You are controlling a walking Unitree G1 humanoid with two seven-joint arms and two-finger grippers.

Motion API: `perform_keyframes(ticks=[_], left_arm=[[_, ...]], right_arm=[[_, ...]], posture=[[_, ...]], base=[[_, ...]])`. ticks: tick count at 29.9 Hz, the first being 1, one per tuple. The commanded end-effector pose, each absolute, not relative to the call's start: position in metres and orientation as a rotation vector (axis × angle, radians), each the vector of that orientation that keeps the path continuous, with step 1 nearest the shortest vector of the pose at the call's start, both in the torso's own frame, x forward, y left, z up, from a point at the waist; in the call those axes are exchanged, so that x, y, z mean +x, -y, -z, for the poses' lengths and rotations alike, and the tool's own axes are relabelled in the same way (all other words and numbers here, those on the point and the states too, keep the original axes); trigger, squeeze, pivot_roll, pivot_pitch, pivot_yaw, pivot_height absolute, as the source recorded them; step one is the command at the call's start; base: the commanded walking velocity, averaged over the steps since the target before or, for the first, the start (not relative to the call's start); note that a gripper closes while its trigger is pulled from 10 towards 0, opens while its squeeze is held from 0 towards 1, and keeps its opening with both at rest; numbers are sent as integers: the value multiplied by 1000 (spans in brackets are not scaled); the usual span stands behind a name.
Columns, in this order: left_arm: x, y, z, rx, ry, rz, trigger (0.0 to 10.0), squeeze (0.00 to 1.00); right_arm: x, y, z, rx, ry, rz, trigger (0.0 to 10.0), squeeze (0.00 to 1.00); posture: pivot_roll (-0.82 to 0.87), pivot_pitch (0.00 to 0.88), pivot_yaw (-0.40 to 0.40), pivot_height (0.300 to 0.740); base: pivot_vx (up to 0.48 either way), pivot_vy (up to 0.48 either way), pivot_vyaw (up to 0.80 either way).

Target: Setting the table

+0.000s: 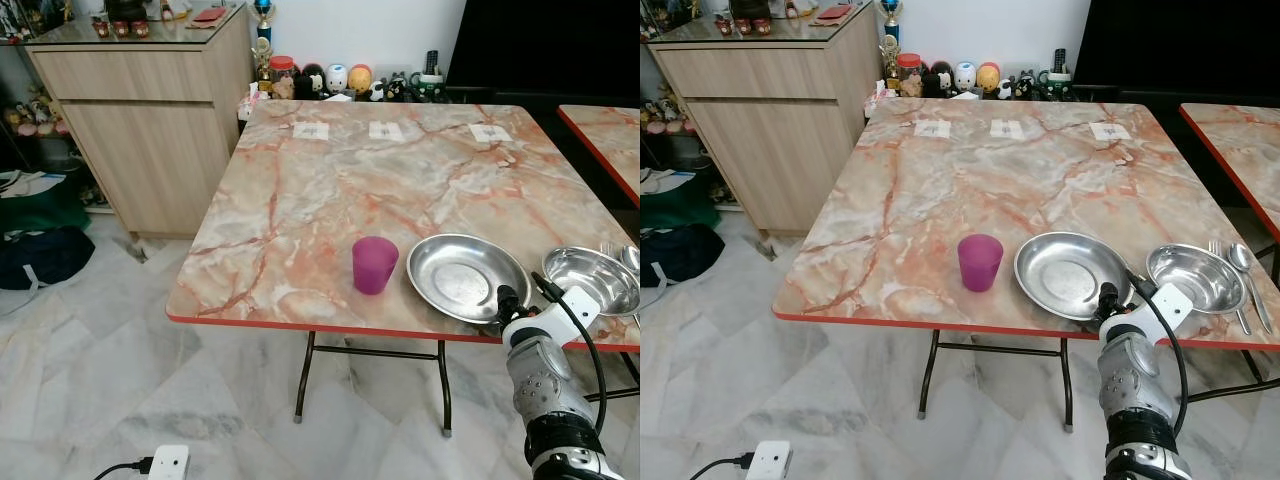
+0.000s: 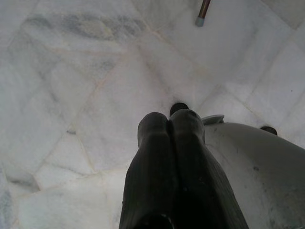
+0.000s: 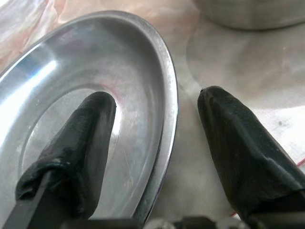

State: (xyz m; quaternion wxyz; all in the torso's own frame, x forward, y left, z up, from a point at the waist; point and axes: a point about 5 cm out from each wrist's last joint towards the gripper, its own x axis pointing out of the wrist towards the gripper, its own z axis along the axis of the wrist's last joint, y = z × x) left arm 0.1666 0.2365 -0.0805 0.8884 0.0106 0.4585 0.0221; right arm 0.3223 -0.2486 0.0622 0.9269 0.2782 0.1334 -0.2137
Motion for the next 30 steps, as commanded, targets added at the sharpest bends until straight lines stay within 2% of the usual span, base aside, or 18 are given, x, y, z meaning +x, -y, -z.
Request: perform_keyframes(ticks=[1, 2, 3, 4, 5, 16, 21, 30], left_arm=[[167, -235, 81, 37, -970, -35, 10000, 0], [168, -234, 81, 37, -970, -34, 10000, 0], [169, -233, 81, 37, -969, -32, 10000, 0], [169, -233, 81, 37, -969, -32, 10000, 0], [169, -234, 81, 37, -969, -33, 10000, 0], [158, -243, 82, 34, -985, -49, 10000, 0], [160, -233, 85, 22, -981, -43, 10000, 0], [161, -230, 85, 16, -978, -43, 10000, 0]], right_arm=[[323, 250, -62, 565, -281, 438, 10000, 0], [323, 250, -61, 561, -289, 438, 4941, 0], [324, 250, -59, 552, -307, 439, 1804, 0], [324, 250, -59, 552, -307, 439, 1804, 0], [324, 250, -58, 552, -312, 442, 0, 0], [324, 249, -55, 548, -335, 449, 0, 0], [325, 247, -56, 547, -323, 454, 0, 0], [326, 246, -58, 542, -287, 476, 0, 0]], posture=[[92, 0, -7, 740], [93, 0, -6, 740], [93, 0, -6, 740], [93, 0, -6, 740], [94, 0, -6, 740], [94, 0, -5, 740], [98, 0, -5, 740], [101, 0, -6, 740]], base=[[0, 0, 0], [0, 0, 0], [0, 0, 0], [0, 0, 0], [0, 0, 0], [0, 0, 0], [0, 0, 0], [0, 0, 0]])
